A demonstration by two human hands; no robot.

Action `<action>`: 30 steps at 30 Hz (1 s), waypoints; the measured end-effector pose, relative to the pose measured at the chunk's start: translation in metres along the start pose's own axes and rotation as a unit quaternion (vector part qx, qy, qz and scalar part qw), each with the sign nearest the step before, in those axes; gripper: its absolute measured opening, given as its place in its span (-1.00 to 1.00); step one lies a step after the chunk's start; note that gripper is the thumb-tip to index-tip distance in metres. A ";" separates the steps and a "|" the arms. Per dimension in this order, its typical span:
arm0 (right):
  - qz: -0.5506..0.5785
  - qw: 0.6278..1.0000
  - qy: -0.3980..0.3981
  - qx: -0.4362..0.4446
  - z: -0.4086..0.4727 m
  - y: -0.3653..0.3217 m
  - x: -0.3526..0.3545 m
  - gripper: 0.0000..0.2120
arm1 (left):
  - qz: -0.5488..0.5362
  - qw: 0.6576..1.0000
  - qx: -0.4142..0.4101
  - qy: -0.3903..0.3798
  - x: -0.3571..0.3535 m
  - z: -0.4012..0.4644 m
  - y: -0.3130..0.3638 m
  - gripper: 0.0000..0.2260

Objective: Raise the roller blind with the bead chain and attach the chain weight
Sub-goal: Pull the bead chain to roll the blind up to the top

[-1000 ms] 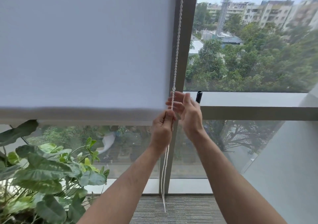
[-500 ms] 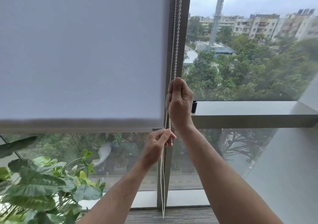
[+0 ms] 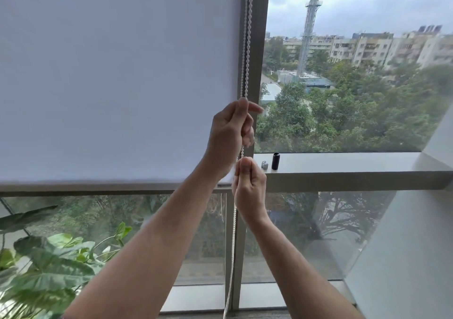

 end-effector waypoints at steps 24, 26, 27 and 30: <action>0.103 0.990 -0.091 -0.015 0.104 -0.117 -0.047 -0.64 | 0.069 0.992 0.041 0.092 0.025 -0.077 -0.089 -0.71; 0.089 0.995 -0.044 0.007 0.098 -0.114 -0.043 -0.62 | 0.080 0.992 0.046 0.085 0.031 -0.080 -0.096 -0.71; 0.090 0.995 -0.030 0.024 0.095 -0.113 -0.041 -0.62 | 0.084 0.992 0.047 0.080 0.034 -0.080 -0.097 -0.71; 0.073 0.994 -0.013 0.081 0.090 -0.116 -0.034 -0.63 | 0.092 0.994 0.042 0.048 0.042 -0.073 -0.091 -0.69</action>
Point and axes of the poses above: each hand's wrist, its own z-axis towards the middle knuckle, its own x-axis out of the back of the hand, y = z × x, the point moved 8 cm from there along z, towards the middle knuckle, and after that the axes turned 1 degree about y, right-handed, at the moved point
